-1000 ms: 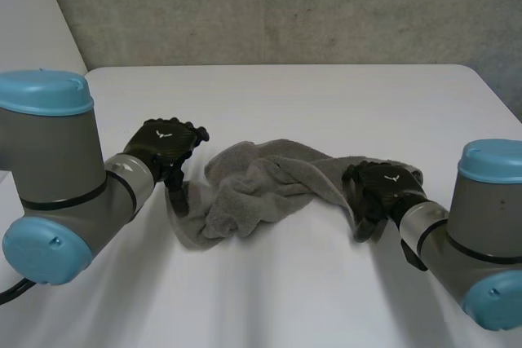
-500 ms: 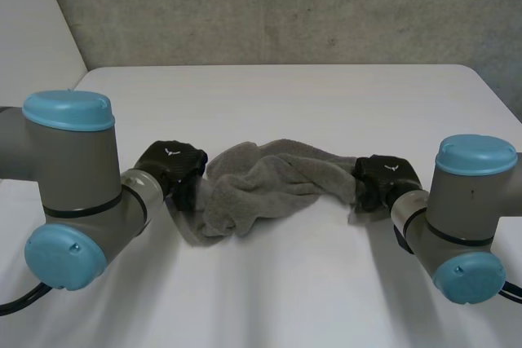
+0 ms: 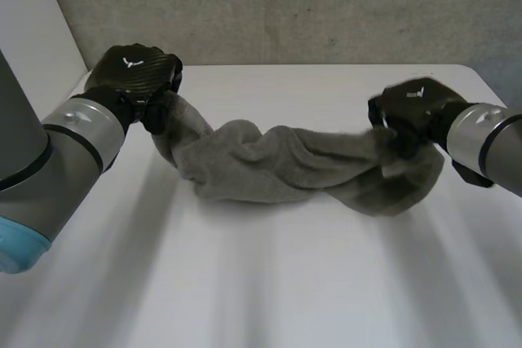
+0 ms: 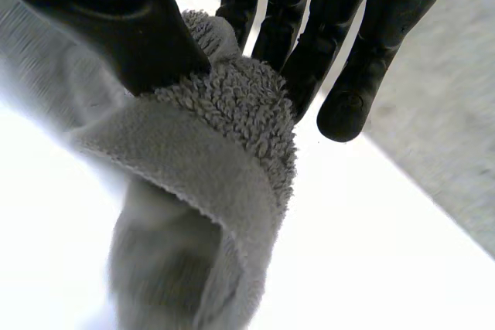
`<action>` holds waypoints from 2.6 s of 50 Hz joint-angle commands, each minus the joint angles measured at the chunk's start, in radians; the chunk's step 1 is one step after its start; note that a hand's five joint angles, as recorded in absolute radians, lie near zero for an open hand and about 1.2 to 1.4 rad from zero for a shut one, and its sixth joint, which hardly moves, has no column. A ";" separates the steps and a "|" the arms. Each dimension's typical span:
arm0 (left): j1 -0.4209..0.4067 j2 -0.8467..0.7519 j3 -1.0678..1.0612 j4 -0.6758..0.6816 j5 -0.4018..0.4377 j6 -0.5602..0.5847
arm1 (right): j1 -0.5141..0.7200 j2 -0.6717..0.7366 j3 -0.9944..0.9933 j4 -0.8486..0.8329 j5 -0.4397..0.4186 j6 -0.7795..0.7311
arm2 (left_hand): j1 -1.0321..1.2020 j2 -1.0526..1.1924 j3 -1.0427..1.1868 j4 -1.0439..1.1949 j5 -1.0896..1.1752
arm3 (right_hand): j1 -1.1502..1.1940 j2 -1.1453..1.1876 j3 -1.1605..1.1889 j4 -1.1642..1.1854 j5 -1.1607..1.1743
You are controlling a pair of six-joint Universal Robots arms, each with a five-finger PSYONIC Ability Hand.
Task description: Fold the towel.
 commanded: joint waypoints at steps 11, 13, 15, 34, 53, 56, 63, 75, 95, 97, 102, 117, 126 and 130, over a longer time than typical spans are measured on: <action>0.008 -0.304 0.149 0.043 -0.004 0.183 | 0.012 0.276 -0.278 -0.036 0.098 -0.298 | -0.044 -0.101 -0.142 -0.114 -0.254 | 0.073 0.097 0.096 0.058 0.082; 0.014 -0.304 0.217 0.080 -0.010 0.178 | 0.020 0.278 -0.360 -0.277 0.132 -0.253 | -0.044 -0.101 -0.142 -0.114 -0.254 | 0.073 0.097 0.096 0.058 0.082; 0.037 -0.285 0.336 0.216 -0.036 0.148 | 0.032 0.260 -0.351 -0.445 0.135 -0.195 | -0.044 -0.101 -0.142 -0.114 -0.254 | 0.073 0.097 0.096 0.058 0.082; 0.113 -0.198 0.149 0.465 -0.019 -0.179 | 0.017 0.046 -0.024 -0.688 0.006 0.100 | -0.044 -0.101 -0.142 -0.114 -0.254 | 0.073 0.097 0.096 0.058 0.082; 0.163 -0.183 -0.437 0.669 0.145 -0.122 | -0.087 0.176 0.309 -0.543 -0.029 -0.028 | -0.044 -0.101 -0.142 -0.114 -0.254 | 0.073 0.097 0.096 0.058 0.082; 0.166 -0.164 -0.457 0.674 0.148 -0.092 | -0.101 0.169 0.326 -0.543 -0.019 -0.020 | -0.044 -0.101 -0.142 -0.114 -0.254 | 0.073 0.097 0.096 0.058 0.082; 0.179 -0.156 -0.466 0.678 0.147 -0.076 | -0.104 0.170 0.341 -0.540 -0.010 -0.012 | -0.044 -0.101 -0.142 -0.114 -0.254 | 0.013 0.037 0.036 -0.002 0.022; 0.202 -0.156 -0.472 0.678 0.141 -0.076 | -0.117 0.178 0.349 -0.539 0.050 -0.015 | -0.044 -0.101 -0.142 -0.114 -0.254 | -0.501 -0.477 -0.478 -0.516 -0.492; 0.235 -0.135 -0.504 0.681 0.144 -0.076 | -0.110 0.150 0.373 -0.539 0.083 -0.012 | -0.044 -0.101 -0.142 -0.114 -0.254 | -0.507 -0.483 -0.484 -0.522 -0.498; 0.235 -0.135 -0.506 0.684 0.144 -0.076 | -0.109 0.150 0.375 -0.539 0.083 -0.012 | -0.044 -0.101 -0.142 -0.114 -0.254 | -0.510 -0.486 -0.487 -0.525 -0.501; 0.235 -0.135 -0.506 0.686 0.144 -0.076 | -0.104 0.157 0.384 -0.537 0.083 -0.012 | -0.044 -0.101 -0.142 -0.114 -0.254 | -0.572 -0.547 -0.549 -0.586 -0.563; 0.236 -0.135 -0.510 0.692 0.145 -0.075 | -0.106 0.155 0.386 -0.445 0.078 -0.002 | -0.044 -0.101 -0.142 -0.114 -0.254 | -0.689 -0.665 -0.666 -0.704 -0.680; 0.238 -0.135 -0.510 0.694 0.145 -0.075 | -0.103 0.157 0.390 -0.450 0.076 0.025 | -0.044 -0.101 -0.142 -0.114 -0.254 | -0.660 -0.636 -0.637 -0.675 -0.651; 0.238 -0.135 -0.510 0.694 0.145 -0.075 | -0.104 0.147 0.390 -0.451 0.075 0.035 | -0.044 -0.101 -0.142 -0.114 -0.254 | -0.669 -0.644 -0.646 -0.683 -0.660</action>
